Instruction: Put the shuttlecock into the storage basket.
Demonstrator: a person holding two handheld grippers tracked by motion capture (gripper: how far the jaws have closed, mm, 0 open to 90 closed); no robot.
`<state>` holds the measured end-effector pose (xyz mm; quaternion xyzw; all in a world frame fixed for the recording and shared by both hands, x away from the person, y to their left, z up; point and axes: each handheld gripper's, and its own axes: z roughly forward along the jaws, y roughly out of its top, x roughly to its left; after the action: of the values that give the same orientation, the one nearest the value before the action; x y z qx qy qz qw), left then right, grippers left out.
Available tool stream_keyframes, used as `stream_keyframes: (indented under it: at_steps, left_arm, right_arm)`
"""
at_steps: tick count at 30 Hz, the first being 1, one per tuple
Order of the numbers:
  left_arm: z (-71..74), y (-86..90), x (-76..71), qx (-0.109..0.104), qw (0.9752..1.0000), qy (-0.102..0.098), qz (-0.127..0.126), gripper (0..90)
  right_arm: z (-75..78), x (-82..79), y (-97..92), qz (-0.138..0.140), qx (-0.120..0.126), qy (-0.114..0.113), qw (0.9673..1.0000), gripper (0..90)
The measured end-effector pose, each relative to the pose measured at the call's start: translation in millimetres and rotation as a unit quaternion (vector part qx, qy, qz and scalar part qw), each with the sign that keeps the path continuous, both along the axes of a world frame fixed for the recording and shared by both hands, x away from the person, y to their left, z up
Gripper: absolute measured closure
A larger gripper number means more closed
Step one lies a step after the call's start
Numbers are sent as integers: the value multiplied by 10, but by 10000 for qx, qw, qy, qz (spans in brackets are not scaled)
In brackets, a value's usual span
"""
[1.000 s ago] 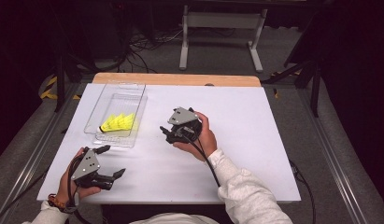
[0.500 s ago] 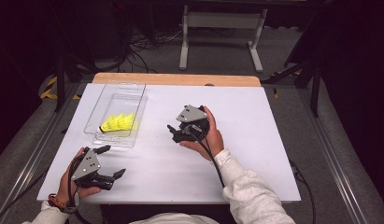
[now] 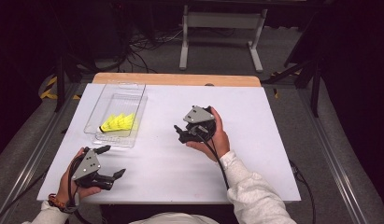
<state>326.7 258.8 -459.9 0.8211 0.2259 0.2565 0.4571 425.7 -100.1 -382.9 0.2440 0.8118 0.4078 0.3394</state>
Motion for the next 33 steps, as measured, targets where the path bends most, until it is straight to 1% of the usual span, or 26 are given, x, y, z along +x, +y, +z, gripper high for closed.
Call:
stream_keyframes:
  at_steps: [8,14,21,29,33]
  left_arm:
    - [-3,-10,2,2,10000,10,-4,65]
    - [-5,-8,2,-13,10000,17,4,65]
    - [0,-2,0,5,10000,-11,14,65]
    - [1,-2,-4,0,10000,-11,14,65]
    - [0,-4,-3,8,10000,-12,13,65]
  right_arm:
    - [-46,-16,-119,-54,-68,-22,10000,108]
    - [-56,-49,-214,-123,-96,-84,9998,108]
    - [-67,-84,-286,-102,-158,-61,9998,108]
    - [-89,-159,-361,-86,-303,-133,9994,108]
    - [-99,-207,-415,-86,-299,-168,9994,103]
